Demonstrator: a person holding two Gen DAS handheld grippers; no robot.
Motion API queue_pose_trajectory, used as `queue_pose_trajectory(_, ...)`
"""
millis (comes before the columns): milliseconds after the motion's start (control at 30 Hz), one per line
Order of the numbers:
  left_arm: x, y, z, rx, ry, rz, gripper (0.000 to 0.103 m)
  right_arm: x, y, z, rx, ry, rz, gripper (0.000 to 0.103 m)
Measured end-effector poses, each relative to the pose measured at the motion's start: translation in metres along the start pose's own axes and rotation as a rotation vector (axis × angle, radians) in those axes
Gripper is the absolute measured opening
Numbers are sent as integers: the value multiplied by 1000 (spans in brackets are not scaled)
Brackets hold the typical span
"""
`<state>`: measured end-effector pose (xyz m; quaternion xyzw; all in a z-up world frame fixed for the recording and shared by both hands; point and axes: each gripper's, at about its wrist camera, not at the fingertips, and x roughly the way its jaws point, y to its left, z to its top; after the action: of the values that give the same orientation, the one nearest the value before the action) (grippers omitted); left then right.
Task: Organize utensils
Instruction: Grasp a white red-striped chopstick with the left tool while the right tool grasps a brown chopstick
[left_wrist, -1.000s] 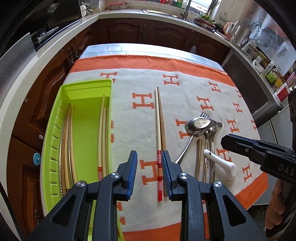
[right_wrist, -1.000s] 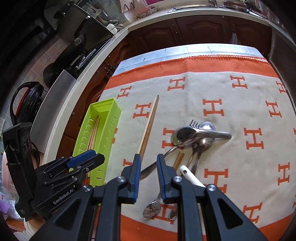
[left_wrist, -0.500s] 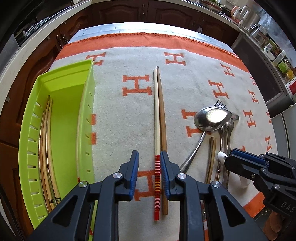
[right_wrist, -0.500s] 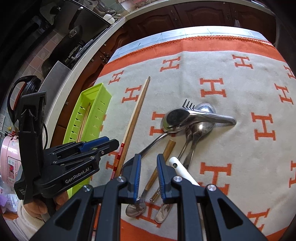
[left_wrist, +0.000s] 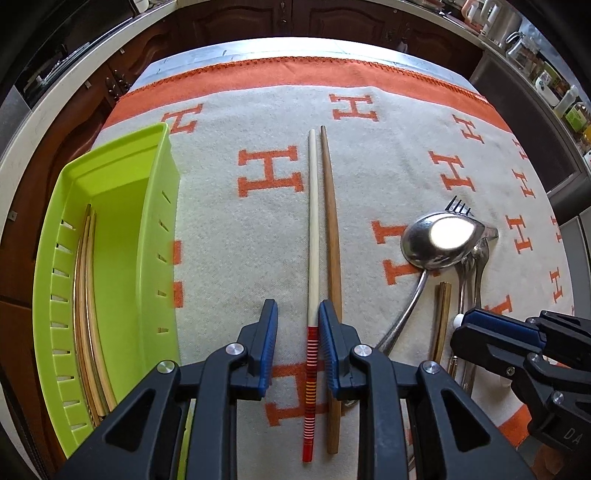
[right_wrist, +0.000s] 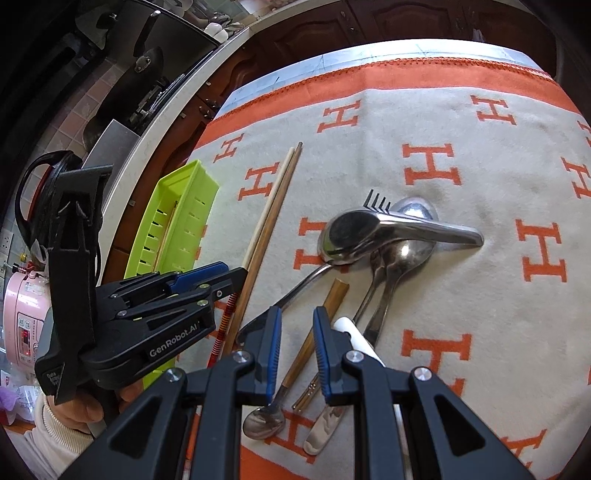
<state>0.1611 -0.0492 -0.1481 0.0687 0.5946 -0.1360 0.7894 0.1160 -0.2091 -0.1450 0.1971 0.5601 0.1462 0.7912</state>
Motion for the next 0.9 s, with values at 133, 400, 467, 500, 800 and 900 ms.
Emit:
queue_pose_trajectory(133, 2, -4, 4, 12, -17, 13, 21, 5, -1, 1, 4, 9, 0, 18)
queue_pose_trajectory(400, 4, -10, 6, 22, -41, -16, 4, 10, -2, 2, 13, 19, -2, 18)
queue_pose_trajectory(467, 3, -7, 5, 10, -45, -27, 4, 12, -1, 2, 11, 22, -5, 18)
queue_pose_trajectory(500, 3, -6, 5, 2, -45, -33, 3, 12, 0, 2, 10, 22, -6, 18)
queue_pose_trajectory(800, -41, 16, -3, -60, -134, -55, 3, 20, 16, 10, -13, 6, -19, 18)
queue_pose_trajectory(900, -59, 29, -7, -81, -166, -51, 4, 27, 25, 14, -27, -7, -27, 24)
